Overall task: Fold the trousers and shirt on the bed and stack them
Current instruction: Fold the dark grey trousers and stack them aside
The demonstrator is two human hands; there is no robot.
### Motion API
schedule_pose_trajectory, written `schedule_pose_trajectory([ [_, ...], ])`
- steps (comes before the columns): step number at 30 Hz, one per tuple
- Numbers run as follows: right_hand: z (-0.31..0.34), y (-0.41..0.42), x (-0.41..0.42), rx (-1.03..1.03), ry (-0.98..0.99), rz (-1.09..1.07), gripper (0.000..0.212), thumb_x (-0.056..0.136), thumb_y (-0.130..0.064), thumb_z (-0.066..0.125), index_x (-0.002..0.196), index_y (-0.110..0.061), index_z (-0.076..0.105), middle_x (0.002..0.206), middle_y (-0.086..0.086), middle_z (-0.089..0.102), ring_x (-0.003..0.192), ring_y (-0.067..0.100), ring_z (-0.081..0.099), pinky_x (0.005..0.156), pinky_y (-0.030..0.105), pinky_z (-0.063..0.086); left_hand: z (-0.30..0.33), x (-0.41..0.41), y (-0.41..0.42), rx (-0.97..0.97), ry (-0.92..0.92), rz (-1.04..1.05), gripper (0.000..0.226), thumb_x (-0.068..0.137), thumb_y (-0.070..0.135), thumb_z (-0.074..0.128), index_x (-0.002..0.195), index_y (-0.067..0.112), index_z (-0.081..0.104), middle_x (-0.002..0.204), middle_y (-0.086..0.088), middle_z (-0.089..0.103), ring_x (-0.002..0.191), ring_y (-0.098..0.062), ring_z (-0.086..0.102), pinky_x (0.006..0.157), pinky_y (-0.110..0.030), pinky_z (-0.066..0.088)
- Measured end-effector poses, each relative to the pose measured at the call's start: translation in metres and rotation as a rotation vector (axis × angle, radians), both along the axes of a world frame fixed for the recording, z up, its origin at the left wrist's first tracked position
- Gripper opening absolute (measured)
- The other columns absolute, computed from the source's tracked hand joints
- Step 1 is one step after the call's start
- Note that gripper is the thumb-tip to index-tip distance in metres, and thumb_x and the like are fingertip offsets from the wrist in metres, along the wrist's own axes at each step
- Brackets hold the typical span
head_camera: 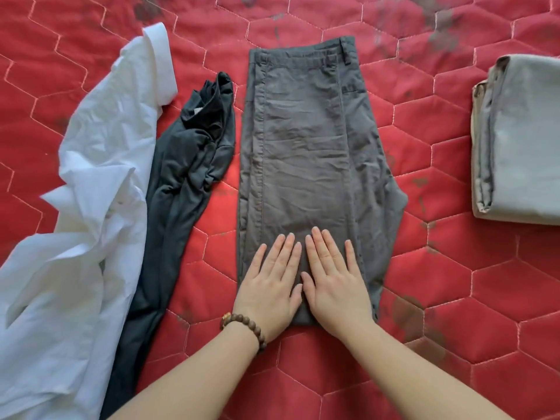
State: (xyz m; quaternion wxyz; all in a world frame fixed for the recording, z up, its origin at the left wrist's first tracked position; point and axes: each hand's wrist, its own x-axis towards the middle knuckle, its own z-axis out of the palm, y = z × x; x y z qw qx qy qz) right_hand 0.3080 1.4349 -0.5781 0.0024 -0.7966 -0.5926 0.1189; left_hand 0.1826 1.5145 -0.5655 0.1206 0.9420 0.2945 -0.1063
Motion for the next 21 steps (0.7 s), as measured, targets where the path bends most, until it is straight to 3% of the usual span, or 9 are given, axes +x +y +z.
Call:
schedule_pose_trajectory([
  [7, 0.004, -0.024, 0.015, -0.099, -0.007, -0.047, 0.062, 0.095, -0.042, 0.03, 0.148, -0.009, 0.03, 0.157, 0.006, 0.022, 0.145, 0.02, 0.021, 0.114, 0.052, 0.015, -0.002, -0.043, 0.0, -0.062, 0.085, -0.109, 0.095, 0.082, 0.073, 0.037, 0.149, 0.009, 0.024, 0.157, -0.014, 0.017, 0.146, -0.026, 0.014, 0.114, -0.046, 0.016],
  [10, 0.009, -0.038, 0.022, -0.151, -0.005, 0.043, 0.071, 0.094, -0.053, 0.03, 0.148, -0.008, 0.029, 0.158, 0.008, 0.02, 0.146, 0.021, 0.018, 0.114, 0.052, 0.015, 0.002, -0.059, -0.001, -0.045, 0.088, -0.151, 0.098, 0.077, 0.076, 0.038, 0.149, 0.01, 0.026, 0.156, -0.017, 0.019, 0.145, -0.028, 0.018, 0.112, -0.046, 0.018],
  [13, 0.014, -0.057, 0.029, -0.191, 0.019, 0.169, 0.089, 0.089, -0.072, 0.031, 0.149, -0.008, 0.025, 0.159, 0.011, 0.017, 0.147, 0.023, 0.014, 0.114, 0.05, 0.016, 0.004, -0.061, -0.003, -0.008, 0.02, -0.159, 0.089, 0.075, 0.062, 0.061, 0.143, 0.009, 0.039, 0.15, -0.021, 0.03, 0.139, -0.032, 0.032, 0.109, -0.048, 0.026],
  [15, 0.018, -0.066, 0.033, -0.204, 0.019, 0.22, 0.095, 0.085, -0.077, 0.033, 0.149, -0.008, 0.026, 0.158, 0.011, 0.019, 0.147, 0.024, 0.016, 0.113, 0.047, 0.017, 0.004, -0.058, -0.004, 0.017, 0.011, -0.16, 0.082, 0.069, 0.042, 0.075, 0.138, 0.006, 0.048, 0.144, -0.024, 0.04, 0.134, -0.036, 0.04, 0.107, -0.052, 0.037],
  [18, 0.024, -0.07, 0.037, -0.154, 0.023, 0.225, 0.085, 0.084, -0.063, 0.05, 0.147, -0.009, 0.034, 0.155, 0.011, 0.027, 0.143, 0.025, 0.027, 0.112, 0.043, 0.02, 0.006, -0.056, -0.004, 0.104, -0.057, -0.174, 0.054, 0.076, 0.011, 0.048, 0.129, 0.004, 0.057, 0.134, -0.025, 0.052, 0.126, -0.037, 0.049, 0.096, -0.052, 0.047],
  [21, 0.028, -0.069, 0.037, -0.056, 0.035, 0.202, 0.081, 0.069, -0.035, 0.076, 0.139, -0.006, 0.047, 0.148, 0.01, 0.04, 0.136, 0.026, 0.041, 0.109, 0.041, 0.025, 0.011, -0.054, 0.003, 0.14, -0.094, -0.197, 0.06, 0.069, 0.003, 0.03, 0.116, 0.006, 0.068, 0.121, -0.019, 0.064, 0.114, -0.031, 0.061, 0.087, -0.045, 0.054],
])
